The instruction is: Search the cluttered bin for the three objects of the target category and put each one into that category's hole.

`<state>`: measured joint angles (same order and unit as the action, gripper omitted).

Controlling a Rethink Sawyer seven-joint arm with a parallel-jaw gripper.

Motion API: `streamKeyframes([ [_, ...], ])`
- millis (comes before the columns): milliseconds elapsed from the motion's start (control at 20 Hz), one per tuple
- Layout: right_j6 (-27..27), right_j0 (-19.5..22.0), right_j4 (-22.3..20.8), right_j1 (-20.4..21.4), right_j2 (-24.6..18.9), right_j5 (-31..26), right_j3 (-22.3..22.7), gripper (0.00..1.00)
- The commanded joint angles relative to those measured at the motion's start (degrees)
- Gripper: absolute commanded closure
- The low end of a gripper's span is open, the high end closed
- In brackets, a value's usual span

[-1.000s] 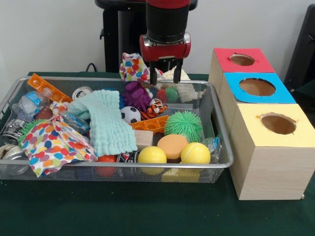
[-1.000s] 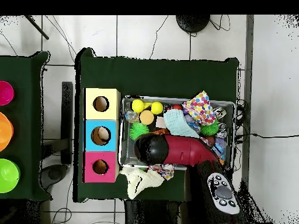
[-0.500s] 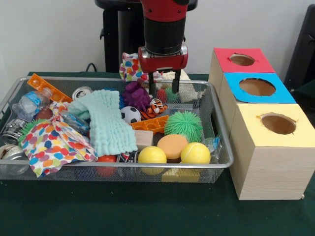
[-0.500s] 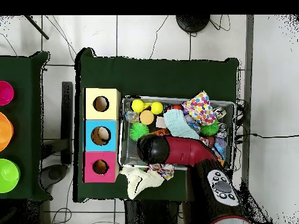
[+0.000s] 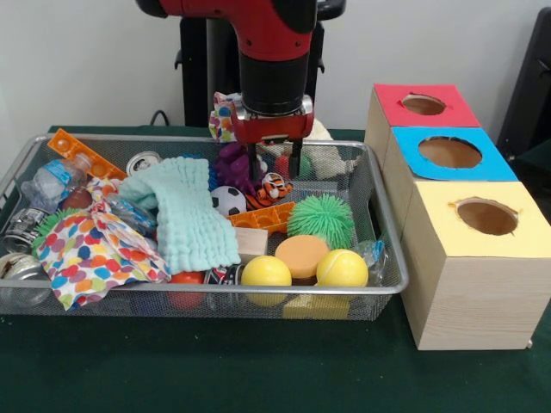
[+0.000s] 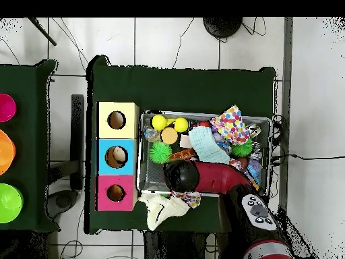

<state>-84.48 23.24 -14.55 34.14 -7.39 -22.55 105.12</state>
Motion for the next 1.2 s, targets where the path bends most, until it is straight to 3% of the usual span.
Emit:
streamKeyframes([
  [50, -4.13, 1.77, -4.61, -5.15, -0.49, 5.62, -0.82, 0.0],
  [800, -5.38, 2.04, -7.66, -12.0, 0.71, 12.06, -2.35, 0.0],
  [1200, -3.35, 2.96, -7.87, -13.92, 0.22, 12.06, -4.06, 0.0],
])
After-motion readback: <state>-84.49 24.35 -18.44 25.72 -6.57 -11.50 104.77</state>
